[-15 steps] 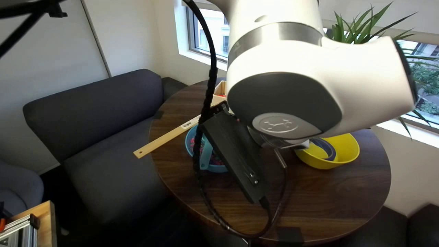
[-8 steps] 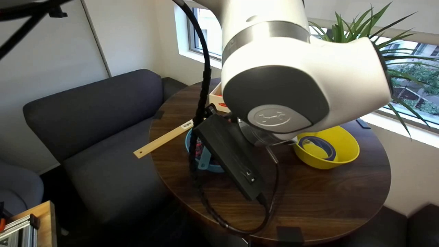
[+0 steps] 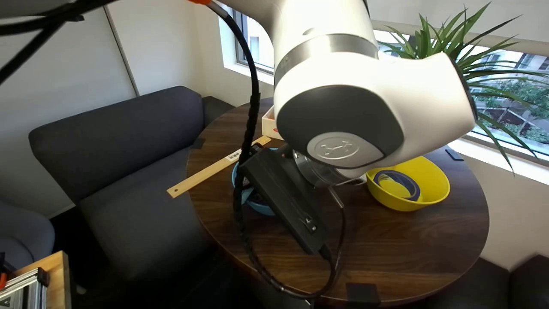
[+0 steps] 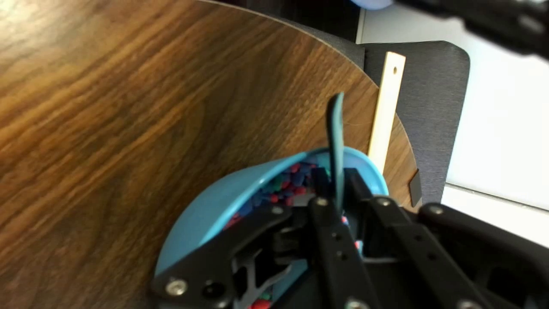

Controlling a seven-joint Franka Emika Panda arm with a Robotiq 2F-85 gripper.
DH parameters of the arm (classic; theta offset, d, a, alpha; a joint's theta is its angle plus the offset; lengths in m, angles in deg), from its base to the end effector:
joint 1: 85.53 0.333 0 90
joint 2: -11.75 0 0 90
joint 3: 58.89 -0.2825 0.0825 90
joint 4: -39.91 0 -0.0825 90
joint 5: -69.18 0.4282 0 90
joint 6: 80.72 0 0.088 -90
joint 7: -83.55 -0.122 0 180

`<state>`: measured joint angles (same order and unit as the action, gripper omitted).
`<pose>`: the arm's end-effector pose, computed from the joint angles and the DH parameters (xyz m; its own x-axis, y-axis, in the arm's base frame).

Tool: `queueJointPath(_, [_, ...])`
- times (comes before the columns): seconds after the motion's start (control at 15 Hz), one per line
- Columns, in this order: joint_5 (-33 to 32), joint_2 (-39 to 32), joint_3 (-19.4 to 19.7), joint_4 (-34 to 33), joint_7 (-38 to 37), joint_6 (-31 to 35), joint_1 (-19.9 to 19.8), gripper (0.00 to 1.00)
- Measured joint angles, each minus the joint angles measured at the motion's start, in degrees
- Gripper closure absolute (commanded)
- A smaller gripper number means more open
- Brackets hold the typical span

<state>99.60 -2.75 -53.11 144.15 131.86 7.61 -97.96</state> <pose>0.5786 -0.1224 0.3167 0.9218 0.3873 -0.0183 0.2813 -0.7007 -0.6557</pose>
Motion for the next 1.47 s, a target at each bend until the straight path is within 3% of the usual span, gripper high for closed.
queueJointPath(0.07, [0.0, 0.0, 0.0, 0.0, 0.0, 0.0, 0.0, 0.96])
queueJointPath(0.53, [-0.1, 1.8, 0.0, -1.6, -1.3, -0.2, 0.0, 0.96])
queueJointPath(1.0, [-12.5, 7.4, -0.1, -6.9, -9.3, -1.4, 1.9, 0.96])
queueJointPath(1.33, [-11.1, 7.2, -1.0, -9.3, -11.0, -6.7, 3.3, 0.92])
queueJointPath(1.47, [-11.1, 7.0, -1.0, -9.4, -11.0, -6.7, 3.3, 0.98])
